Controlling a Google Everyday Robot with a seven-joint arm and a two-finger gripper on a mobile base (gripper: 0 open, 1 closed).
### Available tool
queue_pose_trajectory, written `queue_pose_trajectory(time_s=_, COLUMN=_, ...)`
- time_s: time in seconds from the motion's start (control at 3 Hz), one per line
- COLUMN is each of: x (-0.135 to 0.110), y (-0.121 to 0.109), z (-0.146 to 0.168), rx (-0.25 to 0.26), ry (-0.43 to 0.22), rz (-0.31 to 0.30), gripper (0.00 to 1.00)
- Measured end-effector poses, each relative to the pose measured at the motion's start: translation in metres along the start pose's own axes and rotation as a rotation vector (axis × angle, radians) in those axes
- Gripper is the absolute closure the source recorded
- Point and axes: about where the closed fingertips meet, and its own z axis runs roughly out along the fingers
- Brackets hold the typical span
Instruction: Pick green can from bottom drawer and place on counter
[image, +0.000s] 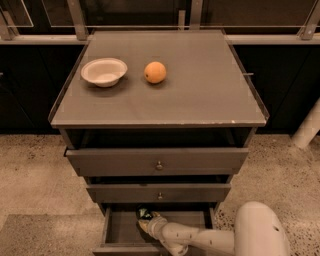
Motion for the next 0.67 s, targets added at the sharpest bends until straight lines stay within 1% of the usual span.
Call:
queue_pose_trajectory(time_s=0.33, x=0.0, y=0.0, z=0.0, rx=0.0, ry=0.0, rz=0.0, gripper=0.87)
queue_pose_trajectory(time_s=0.67, x=0.0, y=0.0, z=0.0, rx=0.0, ry=0.0, rz=0.0, gripper=1.0)
